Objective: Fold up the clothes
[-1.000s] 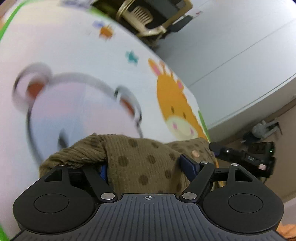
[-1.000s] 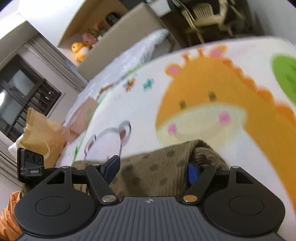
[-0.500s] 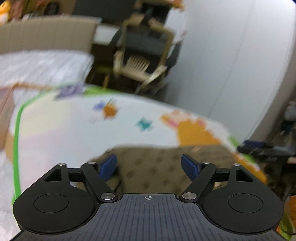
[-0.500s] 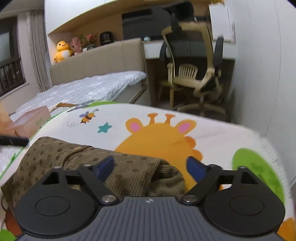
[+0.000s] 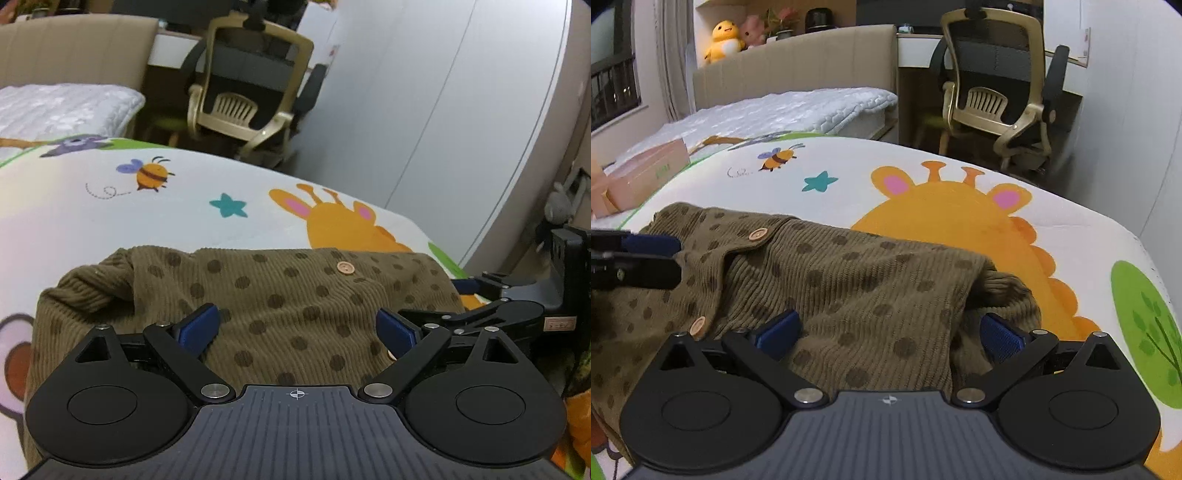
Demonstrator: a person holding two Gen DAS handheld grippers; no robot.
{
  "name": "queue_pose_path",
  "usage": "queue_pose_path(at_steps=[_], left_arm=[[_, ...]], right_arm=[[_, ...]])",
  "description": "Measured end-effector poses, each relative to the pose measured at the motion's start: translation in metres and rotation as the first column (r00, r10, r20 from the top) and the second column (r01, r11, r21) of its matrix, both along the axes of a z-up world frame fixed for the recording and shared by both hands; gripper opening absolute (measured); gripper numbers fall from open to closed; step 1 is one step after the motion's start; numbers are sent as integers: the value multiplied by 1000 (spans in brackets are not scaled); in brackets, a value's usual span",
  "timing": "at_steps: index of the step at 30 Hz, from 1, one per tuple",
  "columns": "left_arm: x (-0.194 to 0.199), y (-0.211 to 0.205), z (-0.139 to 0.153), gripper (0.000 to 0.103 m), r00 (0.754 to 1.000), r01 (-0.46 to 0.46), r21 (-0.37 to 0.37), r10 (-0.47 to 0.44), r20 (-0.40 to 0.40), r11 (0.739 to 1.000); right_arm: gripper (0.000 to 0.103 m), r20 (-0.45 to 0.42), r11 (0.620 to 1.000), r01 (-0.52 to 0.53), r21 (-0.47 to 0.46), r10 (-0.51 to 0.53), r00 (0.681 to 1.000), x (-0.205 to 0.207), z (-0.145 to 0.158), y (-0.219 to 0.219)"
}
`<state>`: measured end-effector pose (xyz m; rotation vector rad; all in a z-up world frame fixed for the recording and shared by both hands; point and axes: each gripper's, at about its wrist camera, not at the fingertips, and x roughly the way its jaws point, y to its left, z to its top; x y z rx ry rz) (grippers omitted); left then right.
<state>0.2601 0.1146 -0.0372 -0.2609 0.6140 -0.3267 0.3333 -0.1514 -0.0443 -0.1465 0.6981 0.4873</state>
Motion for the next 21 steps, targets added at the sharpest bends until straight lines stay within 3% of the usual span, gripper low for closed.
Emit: queue_pose_path(at_steps=[4, 8, 12, 21], left_arm=[[-5, -5, -1, 97, 1000, -15, 41, 15, 18, 999], [-3, -11, -3, 100, 1000, -6, 65, 4, 30, 998], [-5, -12, -4, 102, 999, -2, 70, 0, 35, 998], [-7, -11, -1, 102, 1000, -7, 57, 6, 21, 998]], right_arm=[[103, 26, 1000, 25, -15, -24, 999, -19, 11, -3], [103, 18, 999, -40, -14, 40, 999, -51, 17, -7], [103, -55, 995, -83, -54, 80, 995, -62, -4, -3], [103, -14, 998, -57, -33, 57, 998, -69, -12, -5]])
